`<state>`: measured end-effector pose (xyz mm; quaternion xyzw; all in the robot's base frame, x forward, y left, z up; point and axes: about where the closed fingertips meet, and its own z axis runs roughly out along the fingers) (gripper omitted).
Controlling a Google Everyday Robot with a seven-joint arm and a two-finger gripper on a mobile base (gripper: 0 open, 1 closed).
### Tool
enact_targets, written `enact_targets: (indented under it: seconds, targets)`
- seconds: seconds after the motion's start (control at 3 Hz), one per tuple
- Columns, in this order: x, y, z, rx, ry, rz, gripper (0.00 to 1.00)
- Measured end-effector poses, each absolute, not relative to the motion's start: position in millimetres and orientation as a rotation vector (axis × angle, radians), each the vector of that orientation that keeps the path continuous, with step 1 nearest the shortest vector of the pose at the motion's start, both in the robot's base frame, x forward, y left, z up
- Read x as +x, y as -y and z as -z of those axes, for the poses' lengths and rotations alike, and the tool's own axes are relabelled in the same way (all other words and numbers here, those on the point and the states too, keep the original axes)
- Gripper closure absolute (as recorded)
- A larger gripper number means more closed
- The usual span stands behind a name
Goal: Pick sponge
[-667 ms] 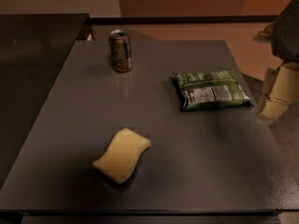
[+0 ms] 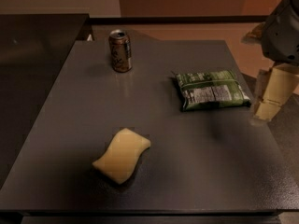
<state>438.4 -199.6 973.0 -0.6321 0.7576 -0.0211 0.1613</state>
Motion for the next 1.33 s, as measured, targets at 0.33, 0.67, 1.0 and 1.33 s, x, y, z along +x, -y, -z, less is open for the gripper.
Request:
enact_targets:
  seconds: [0.33,0.67,1.0,1.33]
  targets:
    - [441,164,-963,-1.927,-2.037,0.005,0.00]
    - [440,123,-945,-2.044,-1.909,-0.049,0.00]
    - [435,85,-917,-2.155,-1.821,-0.119,0.00]
    - [423,52,-886,-2.242,-1.768,-0.194,0.00]
